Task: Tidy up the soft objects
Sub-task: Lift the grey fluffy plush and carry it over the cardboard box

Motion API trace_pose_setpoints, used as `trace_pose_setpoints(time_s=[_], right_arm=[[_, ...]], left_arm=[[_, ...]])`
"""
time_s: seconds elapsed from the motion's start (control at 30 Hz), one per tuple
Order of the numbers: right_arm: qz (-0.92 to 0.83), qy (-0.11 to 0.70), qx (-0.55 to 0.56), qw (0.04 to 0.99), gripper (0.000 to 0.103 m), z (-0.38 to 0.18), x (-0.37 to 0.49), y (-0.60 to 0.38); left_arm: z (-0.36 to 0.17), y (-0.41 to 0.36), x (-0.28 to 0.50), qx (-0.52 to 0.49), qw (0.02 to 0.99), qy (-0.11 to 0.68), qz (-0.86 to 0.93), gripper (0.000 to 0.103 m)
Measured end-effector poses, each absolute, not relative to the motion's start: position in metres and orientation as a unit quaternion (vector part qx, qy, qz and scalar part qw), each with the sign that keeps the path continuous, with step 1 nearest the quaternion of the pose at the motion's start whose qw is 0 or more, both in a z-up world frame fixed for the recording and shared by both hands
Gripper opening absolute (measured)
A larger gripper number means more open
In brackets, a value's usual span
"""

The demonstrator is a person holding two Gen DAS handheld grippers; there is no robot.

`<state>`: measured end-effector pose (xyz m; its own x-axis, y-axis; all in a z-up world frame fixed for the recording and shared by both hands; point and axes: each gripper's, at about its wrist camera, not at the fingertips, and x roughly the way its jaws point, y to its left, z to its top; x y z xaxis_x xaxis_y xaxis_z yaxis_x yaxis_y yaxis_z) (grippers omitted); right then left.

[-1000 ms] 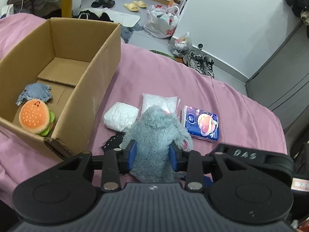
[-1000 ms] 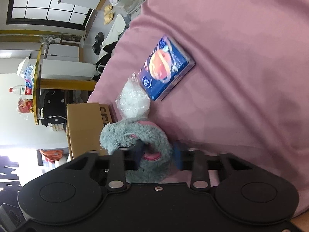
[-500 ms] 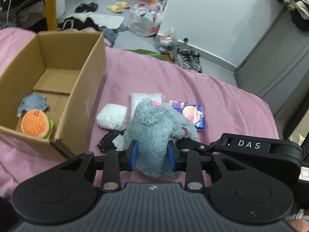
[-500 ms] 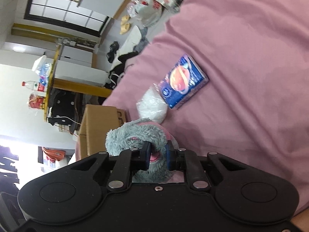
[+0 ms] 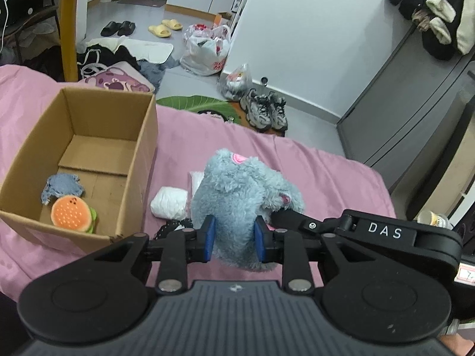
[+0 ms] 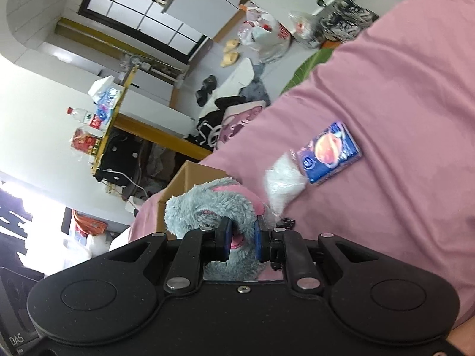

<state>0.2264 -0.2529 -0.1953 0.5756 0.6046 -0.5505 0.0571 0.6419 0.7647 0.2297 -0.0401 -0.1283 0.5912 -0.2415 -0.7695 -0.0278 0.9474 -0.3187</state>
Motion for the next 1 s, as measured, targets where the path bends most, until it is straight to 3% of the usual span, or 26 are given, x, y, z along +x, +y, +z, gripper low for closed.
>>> trace_pose_setpoints(time_s=[0.73, 1.0], right_arm=[[0.181, 0.388, 0.314, 0.847, 0.015, -0.113, 0.218, -0.186], [0.202, 0.39, 0.309, 0.844, 0.015, -0.115, 0.222, -0.153]], left_arm=[[-0.076, 0.026, 0.221, -0.199, 0.893, 0.397, -0.075, 0.026], [-0.072, 0.065, 0.221, -0.224, 0.893, 0.387, -0.053, 0.026]])
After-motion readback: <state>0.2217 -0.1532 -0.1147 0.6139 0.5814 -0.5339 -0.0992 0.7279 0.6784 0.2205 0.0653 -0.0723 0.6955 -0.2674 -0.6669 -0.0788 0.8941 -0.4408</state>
